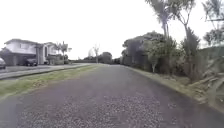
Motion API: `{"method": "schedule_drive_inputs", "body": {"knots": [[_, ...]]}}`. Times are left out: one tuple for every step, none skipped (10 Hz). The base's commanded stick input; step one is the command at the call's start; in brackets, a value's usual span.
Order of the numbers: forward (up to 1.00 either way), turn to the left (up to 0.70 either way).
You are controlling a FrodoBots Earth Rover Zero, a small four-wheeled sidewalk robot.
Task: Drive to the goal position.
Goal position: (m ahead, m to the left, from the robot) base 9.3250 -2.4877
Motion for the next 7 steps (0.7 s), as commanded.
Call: {"method": "schedule_drive_inputs", "body": {"knots": [[0.7, 0.0], [0.7, 0.0], [0.7, 0.0], [0.7, 0.0], [0.7, 0.0], [0.7, 0.01], [0.7, 0.0]]}}
